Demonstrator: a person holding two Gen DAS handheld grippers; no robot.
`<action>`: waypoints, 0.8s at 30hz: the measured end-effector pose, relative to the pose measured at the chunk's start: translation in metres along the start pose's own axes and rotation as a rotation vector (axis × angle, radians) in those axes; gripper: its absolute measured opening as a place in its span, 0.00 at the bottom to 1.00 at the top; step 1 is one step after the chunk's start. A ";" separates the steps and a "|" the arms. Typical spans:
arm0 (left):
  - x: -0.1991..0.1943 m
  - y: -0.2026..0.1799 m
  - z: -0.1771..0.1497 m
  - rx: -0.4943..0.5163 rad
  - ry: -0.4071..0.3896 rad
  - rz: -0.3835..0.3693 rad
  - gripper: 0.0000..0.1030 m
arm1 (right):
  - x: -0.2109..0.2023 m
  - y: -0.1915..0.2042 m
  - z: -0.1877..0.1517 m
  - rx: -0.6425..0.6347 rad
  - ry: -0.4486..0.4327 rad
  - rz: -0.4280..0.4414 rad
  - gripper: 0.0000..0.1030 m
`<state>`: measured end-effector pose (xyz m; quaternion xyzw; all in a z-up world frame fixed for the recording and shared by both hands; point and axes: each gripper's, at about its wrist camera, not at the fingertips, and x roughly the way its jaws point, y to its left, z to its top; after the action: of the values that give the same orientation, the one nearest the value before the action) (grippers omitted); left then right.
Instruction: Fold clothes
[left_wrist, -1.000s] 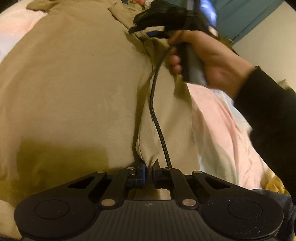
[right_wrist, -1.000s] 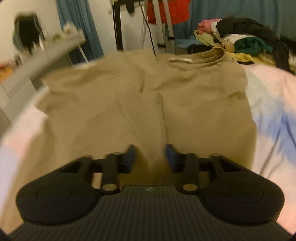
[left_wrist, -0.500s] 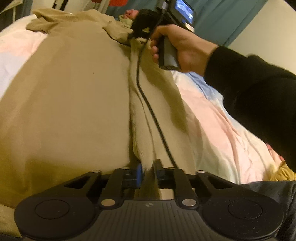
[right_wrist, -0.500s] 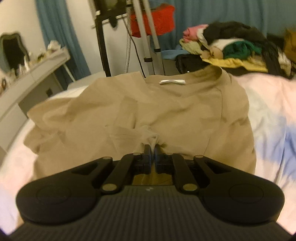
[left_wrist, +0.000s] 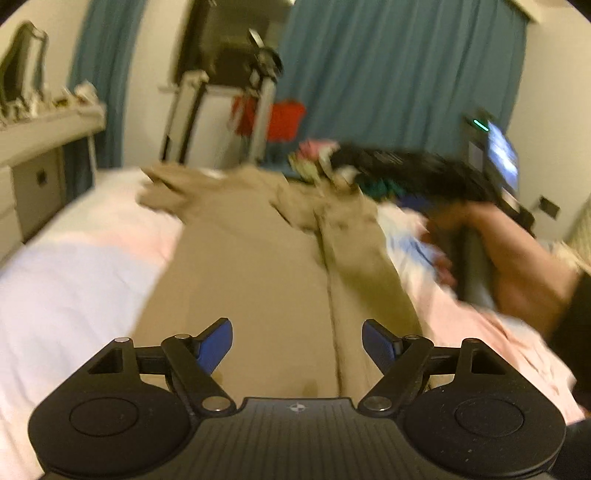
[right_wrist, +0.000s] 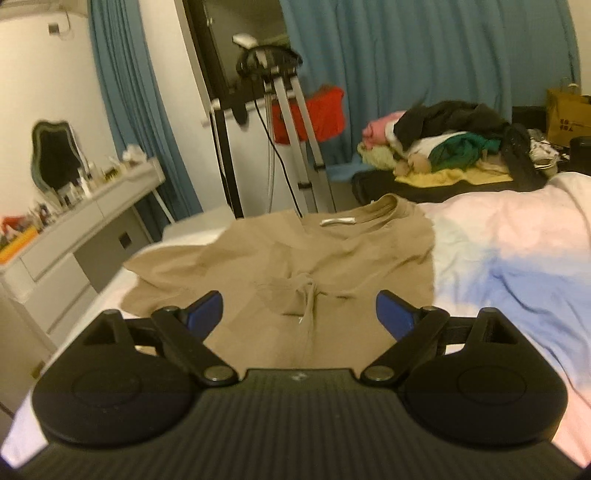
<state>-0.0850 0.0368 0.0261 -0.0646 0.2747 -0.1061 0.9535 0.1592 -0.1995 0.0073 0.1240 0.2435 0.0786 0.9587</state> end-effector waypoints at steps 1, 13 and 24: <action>-0.004 -0.003 0.001 -0.003 -0.017 0.010 0.78 | -0.014 0.000 -0.004 0.007 -0.011 0.003 0.88; 0.004 -0.041 0.018 0.027 -0.116 0.027 0.98 | -0.151 0.002 -0.069 0.034 -0.075 0.015 0.88; 0.027 -0.074 0.038 0.057 -0.179 0.014 1.00 | -0.184 -0.014 -0.069 0.043 -0.207 -0.013 0.88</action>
<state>-0.0548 -0.0390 0.0578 -0.0447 0.1857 -0.1009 0.9764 -0.0331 -0.2382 0.0271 0.1502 0.1458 0.0539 0.9763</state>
